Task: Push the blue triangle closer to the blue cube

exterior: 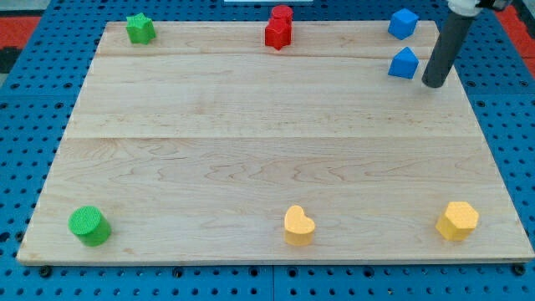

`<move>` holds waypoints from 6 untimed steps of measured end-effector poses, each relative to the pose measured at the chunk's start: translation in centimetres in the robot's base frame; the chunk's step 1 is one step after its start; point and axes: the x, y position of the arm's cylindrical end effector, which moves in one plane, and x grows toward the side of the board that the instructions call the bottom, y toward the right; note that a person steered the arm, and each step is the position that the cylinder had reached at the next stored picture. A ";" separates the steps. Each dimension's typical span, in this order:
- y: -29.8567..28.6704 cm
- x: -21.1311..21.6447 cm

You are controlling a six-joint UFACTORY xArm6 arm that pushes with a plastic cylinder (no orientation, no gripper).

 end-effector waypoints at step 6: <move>-2.9 -4.5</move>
